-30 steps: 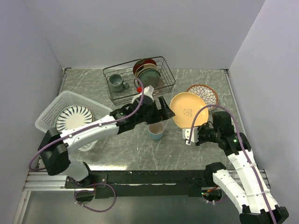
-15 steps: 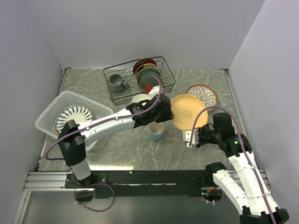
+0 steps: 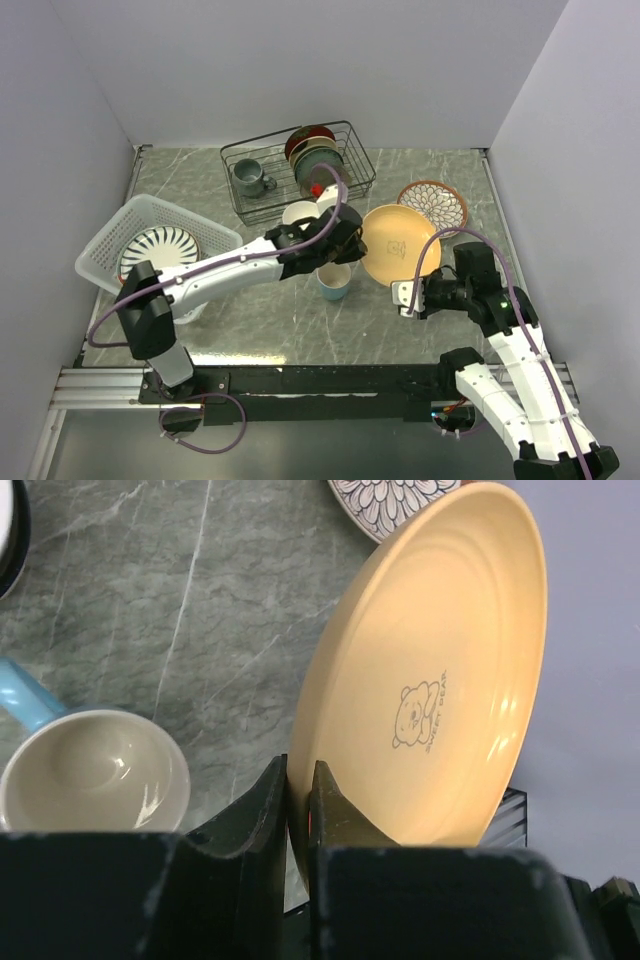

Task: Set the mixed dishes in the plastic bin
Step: Pick up the plate at the center of the board.

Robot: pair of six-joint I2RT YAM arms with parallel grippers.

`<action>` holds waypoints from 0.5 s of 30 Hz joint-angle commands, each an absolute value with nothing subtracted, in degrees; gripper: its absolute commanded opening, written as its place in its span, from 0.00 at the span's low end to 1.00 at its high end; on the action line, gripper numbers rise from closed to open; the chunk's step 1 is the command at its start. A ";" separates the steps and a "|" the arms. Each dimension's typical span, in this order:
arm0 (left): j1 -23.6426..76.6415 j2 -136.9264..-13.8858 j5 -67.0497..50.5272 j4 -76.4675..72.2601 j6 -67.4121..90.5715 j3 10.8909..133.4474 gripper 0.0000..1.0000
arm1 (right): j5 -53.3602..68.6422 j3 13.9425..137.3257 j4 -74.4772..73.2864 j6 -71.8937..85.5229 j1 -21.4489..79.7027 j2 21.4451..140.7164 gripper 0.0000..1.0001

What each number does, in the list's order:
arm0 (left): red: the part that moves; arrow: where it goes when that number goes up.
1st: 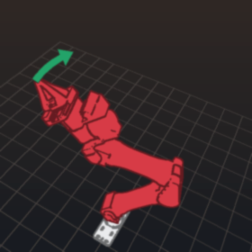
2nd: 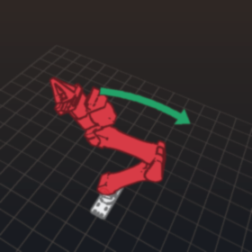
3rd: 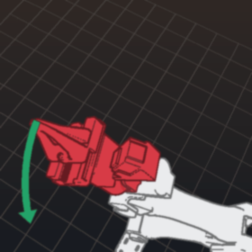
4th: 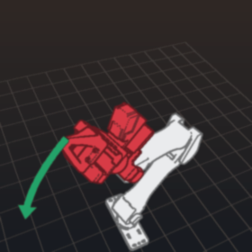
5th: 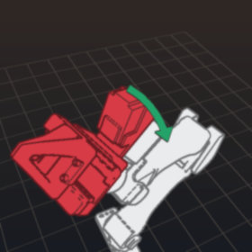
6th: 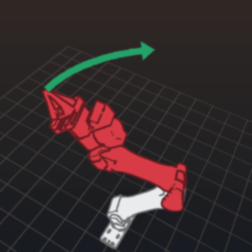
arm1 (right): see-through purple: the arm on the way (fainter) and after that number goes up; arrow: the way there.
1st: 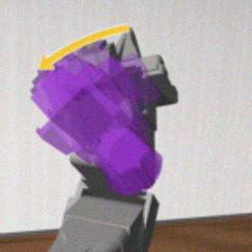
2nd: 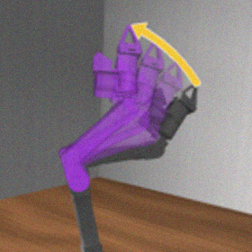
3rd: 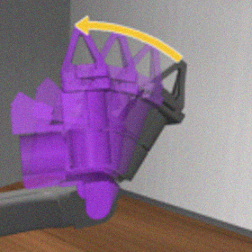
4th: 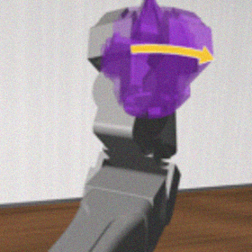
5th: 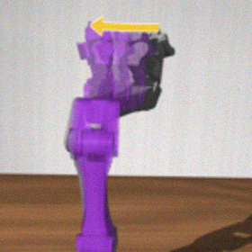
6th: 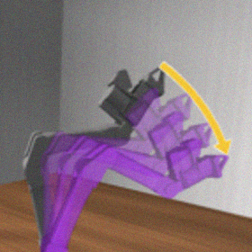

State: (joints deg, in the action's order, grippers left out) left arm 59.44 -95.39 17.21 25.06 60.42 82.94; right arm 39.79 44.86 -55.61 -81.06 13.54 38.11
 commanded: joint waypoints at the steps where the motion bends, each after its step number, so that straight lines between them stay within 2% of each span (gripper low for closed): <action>1: 59.24 -87.37 17.05 16.64 54.50 76.93 0.01 | 45.70 45.88 -53.70 -81.30 14.15 37.27 0.25; 2: 59.24 -86.32 16.96 15.31 54.14 75.69 0.01 | 45.96 45.97 -53.79 -81.12 14.15 37.18 0.38; 4: 58.54 -83.24 16.35 12.59 53.27 72.70 0.01 | 47.10 46.40 -54.23 -80.68 14.15 37.00 0.50; 5: 58.27 -82.19 16.26 11.87 53.17 71.73 0.01 | 47.63 46.67 -54.84 -80.60 14.15 36.74 0.59; 8: 56.87 -78.50 15.65 9.85 52.82 68.30 0.01 | 49.74 47.98 -54.84 -78.23 14.06 36.12 0.76; 15: 53.36 -70.68 14.42 8.52 51.42 62.67 0.01 | 50.80 53.34 -51.25 -64.61 13.71 35.77 0.88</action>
